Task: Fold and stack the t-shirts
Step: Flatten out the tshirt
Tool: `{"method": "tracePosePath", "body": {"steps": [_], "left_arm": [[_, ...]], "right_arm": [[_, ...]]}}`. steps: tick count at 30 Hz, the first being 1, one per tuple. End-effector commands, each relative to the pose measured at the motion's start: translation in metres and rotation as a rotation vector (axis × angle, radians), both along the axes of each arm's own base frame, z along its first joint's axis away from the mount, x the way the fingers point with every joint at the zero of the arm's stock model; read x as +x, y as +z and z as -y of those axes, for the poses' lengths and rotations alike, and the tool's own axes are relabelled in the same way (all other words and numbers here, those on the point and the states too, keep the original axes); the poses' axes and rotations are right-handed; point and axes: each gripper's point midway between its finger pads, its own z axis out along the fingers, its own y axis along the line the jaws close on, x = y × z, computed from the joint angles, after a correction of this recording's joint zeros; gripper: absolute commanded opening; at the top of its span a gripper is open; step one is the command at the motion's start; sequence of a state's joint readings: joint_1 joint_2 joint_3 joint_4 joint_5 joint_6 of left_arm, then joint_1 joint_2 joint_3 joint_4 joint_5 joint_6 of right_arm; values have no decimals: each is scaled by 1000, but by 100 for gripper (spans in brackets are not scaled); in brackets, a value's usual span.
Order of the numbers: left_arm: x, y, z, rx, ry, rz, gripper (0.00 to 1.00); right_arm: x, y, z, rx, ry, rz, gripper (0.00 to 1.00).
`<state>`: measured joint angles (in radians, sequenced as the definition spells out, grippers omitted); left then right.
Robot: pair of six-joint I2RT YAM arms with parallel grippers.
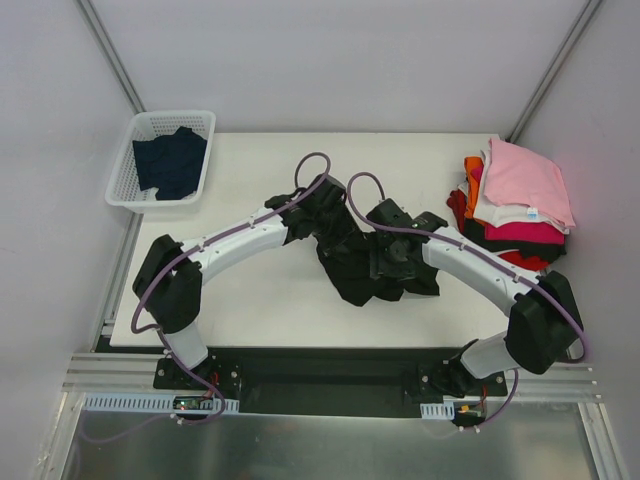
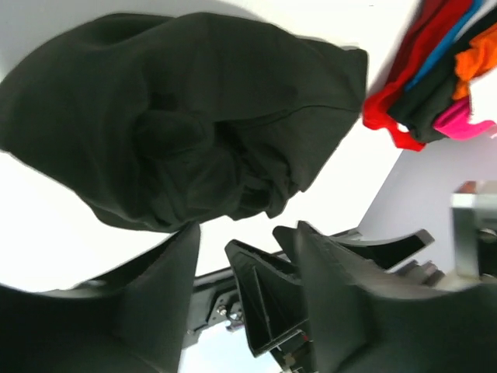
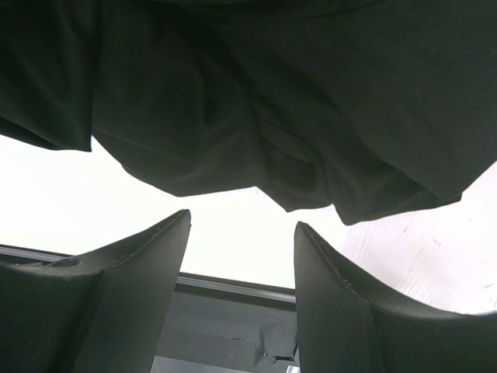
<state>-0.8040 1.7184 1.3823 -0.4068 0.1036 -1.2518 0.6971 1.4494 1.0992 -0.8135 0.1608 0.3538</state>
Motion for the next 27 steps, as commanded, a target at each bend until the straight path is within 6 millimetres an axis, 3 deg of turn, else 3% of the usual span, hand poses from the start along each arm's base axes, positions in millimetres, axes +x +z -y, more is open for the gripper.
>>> {"method": "tracePosePath", "body": {"steps": [1,5,9,12,16,20,27], "left_arm": [[-13,-6,-10,15,3,-44,58],[-11,-10,-8,24,-9,-45,61],[-13,-20,-6,35,-19,-72,48],[-11,-22,-2,34,-29,-76,45],[-11,-12,6,-3,-48,-83,45],[-13,12,12,-53,-79,-53,51],[-32,25,-1,-75,-101,-42,53]], "right_arm": [[8,5,-3,7,0,28,59],[4,0,0,5,-7,17,59],[3,1,3,-4,-7,19,59],[1,1,8,-24,-8,16,59],[1,1,11,-29,-14,15,59],[1,0,10,-28,-14,9,59],[5,-1,4,-18,-6,6,59]]}}
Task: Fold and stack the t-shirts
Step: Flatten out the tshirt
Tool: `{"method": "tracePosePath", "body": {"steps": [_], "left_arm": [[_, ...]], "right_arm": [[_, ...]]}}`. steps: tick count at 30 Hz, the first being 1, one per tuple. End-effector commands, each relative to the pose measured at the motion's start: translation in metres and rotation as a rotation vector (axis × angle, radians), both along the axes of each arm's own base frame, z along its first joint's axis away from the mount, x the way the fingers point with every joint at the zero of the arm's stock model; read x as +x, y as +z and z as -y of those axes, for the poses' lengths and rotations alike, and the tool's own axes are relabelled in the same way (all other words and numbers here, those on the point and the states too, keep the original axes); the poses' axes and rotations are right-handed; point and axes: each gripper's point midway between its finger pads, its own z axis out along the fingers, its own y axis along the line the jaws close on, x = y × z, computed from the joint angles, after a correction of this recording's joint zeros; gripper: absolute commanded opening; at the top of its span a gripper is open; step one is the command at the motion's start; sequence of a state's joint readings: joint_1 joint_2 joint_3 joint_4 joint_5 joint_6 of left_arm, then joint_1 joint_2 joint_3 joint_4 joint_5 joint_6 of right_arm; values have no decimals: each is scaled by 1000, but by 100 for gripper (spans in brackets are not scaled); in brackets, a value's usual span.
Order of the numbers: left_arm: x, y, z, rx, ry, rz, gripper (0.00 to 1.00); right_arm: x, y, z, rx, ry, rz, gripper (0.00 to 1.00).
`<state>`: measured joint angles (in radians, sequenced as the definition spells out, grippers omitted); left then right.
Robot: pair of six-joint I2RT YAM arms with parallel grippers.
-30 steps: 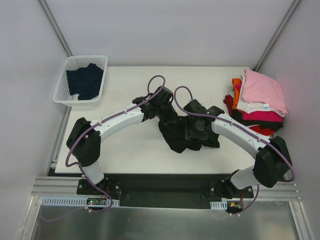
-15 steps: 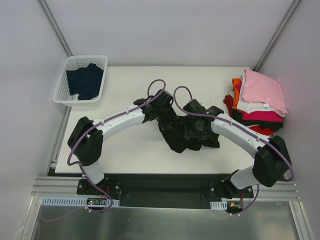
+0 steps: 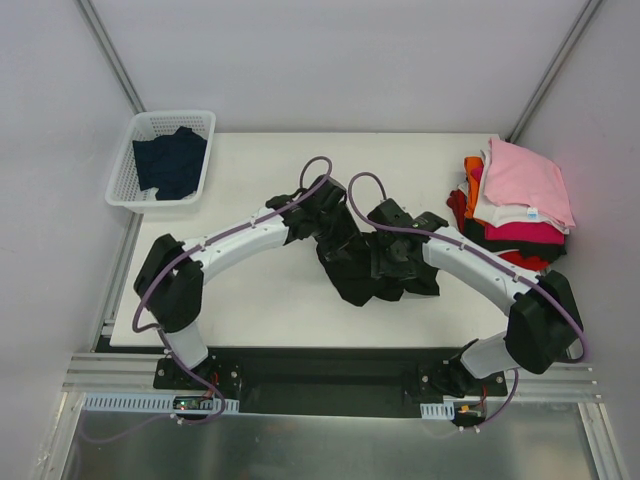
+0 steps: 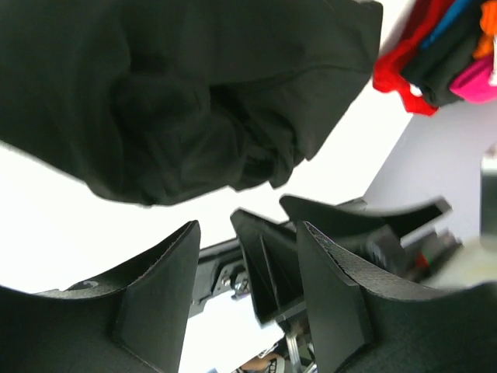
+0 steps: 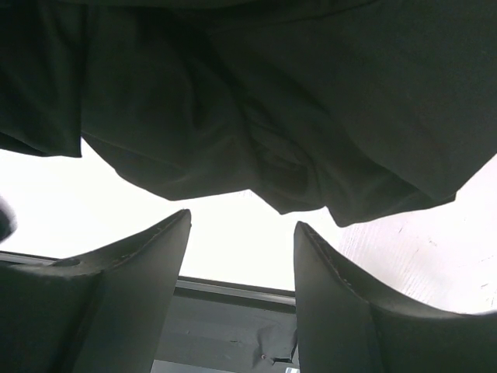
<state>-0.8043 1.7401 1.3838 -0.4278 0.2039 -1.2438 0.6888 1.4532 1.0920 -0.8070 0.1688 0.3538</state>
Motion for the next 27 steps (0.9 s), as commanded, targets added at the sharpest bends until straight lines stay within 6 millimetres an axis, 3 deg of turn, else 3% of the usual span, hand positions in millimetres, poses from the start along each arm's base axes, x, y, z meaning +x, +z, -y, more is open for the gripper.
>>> {"method": "tracePosePath", "body": {"steps": [1,6,12,19,27], "left_arm": [[-16,31,-10,-55,-26,35,53],[-30,28,-29,-44,-2,33,51],[-38,5,-39,-1,23,-15,51],[-28,-6,-32,29,6,-15,49],[-9,-34,-27,78,3,-48,47]], "right_arm": [[3,2,1,-10,9,4,59],[5,2,-1,-8,16,4,59],[2,-2,-1,-8,16,-13,58],[-2,1,12,-47,15,2,58],[-5,11,27,-69,1,37,59]]}}
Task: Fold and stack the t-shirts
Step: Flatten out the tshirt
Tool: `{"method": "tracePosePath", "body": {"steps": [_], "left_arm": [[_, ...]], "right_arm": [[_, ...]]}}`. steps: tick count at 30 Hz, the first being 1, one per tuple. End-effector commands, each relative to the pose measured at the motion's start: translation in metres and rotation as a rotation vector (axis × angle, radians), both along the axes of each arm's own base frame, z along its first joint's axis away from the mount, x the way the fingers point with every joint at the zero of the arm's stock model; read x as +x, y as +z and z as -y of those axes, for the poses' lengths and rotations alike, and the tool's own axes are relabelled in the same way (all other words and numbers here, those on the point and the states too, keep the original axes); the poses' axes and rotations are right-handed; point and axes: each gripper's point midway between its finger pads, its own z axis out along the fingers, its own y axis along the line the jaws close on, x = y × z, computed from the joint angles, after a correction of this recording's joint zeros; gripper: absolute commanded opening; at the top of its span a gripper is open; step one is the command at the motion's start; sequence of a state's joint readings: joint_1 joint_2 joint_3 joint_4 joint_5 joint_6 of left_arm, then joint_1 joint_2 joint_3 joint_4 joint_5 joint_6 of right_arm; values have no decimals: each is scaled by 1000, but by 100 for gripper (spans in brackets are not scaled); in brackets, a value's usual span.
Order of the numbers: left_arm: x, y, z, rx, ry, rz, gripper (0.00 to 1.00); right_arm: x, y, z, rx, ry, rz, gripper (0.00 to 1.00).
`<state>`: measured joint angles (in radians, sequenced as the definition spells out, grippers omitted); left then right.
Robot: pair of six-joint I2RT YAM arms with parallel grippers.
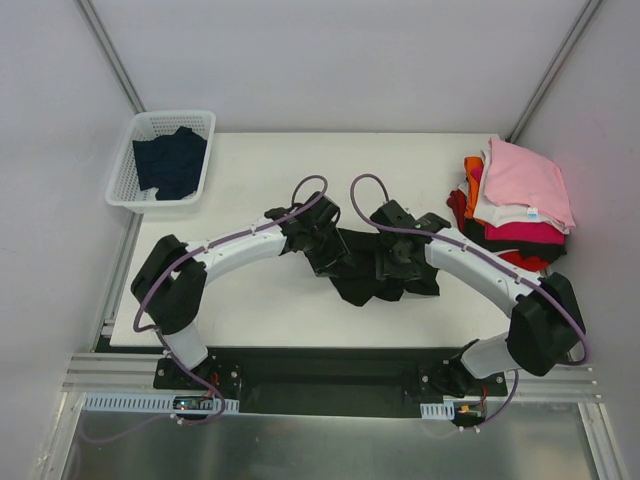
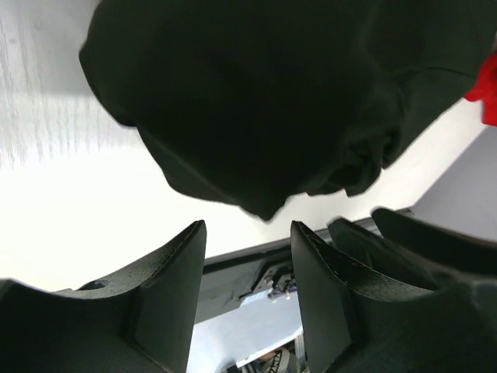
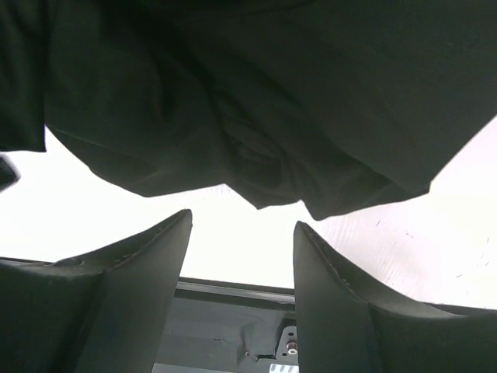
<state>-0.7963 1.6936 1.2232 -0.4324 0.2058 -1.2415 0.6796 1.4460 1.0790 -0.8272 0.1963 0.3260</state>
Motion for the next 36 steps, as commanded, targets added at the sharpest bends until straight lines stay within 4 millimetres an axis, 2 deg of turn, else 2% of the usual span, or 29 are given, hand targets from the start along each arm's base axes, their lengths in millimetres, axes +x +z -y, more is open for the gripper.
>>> {"method": "tracePosePath", "body": {"steps": [1,6,11,16,18,20,21,27,28,30,32,36], "left_arm": [[21,9,6,-10,-5,40,47],[26,11,13,-21,-20,46,47],[27,15,10,-19,-22,67,47],[26,4,4,5,-26,54,46],[28,3,2,9,-25,58,43],[31,3,0,12,-31,65,33],[31,2,0,13,-35,63,22],[32,-1,0,12,-40,56,0],[32,0,0,10,-37,53,0],[34,5,0,2,-34,62,0],[39,18,-1,-16,-25,96,0],[55,61,-9,-62,13,176,0]], "right_arm": [[-3,13,16,-25,-10,40,59],[-6,11,21,-34,-21,38,59],[-6,10,20,-29,-33,34,59],[-2,12,16,-22,-36,41,59],[-2,12,16,-21,-43,40,59],[-4,11,18,-26,-46,35,59],[-4,10,18,-27,-50,35,59],[-6,11,21,-33,-59,36,59],[-6,11,22,-35,-58,37,59],[-6,12,22,-33,-59,38,59],[-6,13,22,-34,-58,38,59],[-3,15,19,-22,-57,45,59]]}}
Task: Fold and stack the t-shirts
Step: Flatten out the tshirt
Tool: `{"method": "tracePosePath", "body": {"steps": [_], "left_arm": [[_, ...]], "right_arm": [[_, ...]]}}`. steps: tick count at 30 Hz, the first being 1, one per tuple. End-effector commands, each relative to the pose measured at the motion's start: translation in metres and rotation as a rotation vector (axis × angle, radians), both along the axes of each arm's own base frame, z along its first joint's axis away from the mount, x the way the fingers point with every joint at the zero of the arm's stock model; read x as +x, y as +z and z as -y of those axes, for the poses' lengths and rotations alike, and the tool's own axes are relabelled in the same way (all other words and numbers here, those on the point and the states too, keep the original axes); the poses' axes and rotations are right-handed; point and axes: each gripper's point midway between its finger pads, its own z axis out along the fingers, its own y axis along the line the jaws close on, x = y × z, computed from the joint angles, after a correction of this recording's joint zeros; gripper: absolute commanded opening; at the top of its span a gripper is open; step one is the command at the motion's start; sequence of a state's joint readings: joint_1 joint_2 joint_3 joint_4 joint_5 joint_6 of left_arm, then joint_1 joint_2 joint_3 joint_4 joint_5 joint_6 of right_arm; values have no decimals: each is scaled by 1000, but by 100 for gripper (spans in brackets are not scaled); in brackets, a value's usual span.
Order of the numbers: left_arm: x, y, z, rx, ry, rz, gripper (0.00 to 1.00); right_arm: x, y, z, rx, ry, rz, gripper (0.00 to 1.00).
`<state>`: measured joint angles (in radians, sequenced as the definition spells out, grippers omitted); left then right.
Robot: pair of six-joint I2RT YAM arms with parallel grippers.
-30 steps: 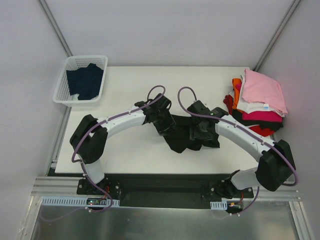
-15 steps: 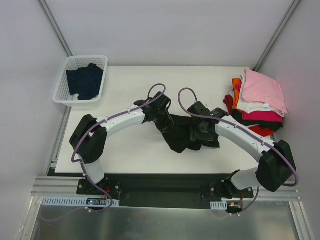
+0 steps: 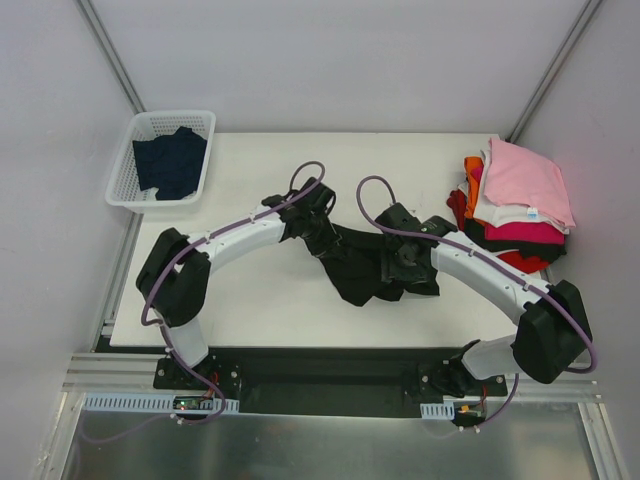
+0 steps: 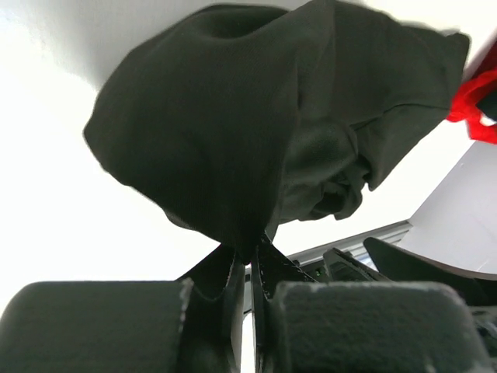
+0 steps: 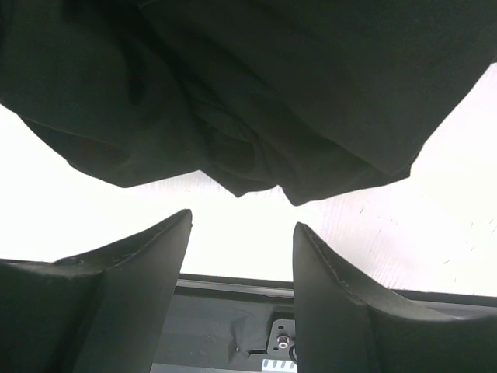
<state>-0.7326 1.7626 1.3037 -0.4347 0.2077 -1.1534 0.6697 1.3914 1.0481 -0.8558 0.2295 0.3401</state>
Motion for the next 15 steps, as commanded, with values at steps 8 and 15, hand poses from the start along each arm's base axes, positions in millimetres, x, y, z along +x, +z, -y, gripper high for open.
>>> {"method": "tracePosePath", "body": {"steps": [8,15], "left_arm": [[50,156,-49,-123,123,326,0],[68,218,-77,-172,157,416,0]], "right_arm": [[10,13,-3,12,-7,40,59],[13,23,-1,10,10,70,59]]}}
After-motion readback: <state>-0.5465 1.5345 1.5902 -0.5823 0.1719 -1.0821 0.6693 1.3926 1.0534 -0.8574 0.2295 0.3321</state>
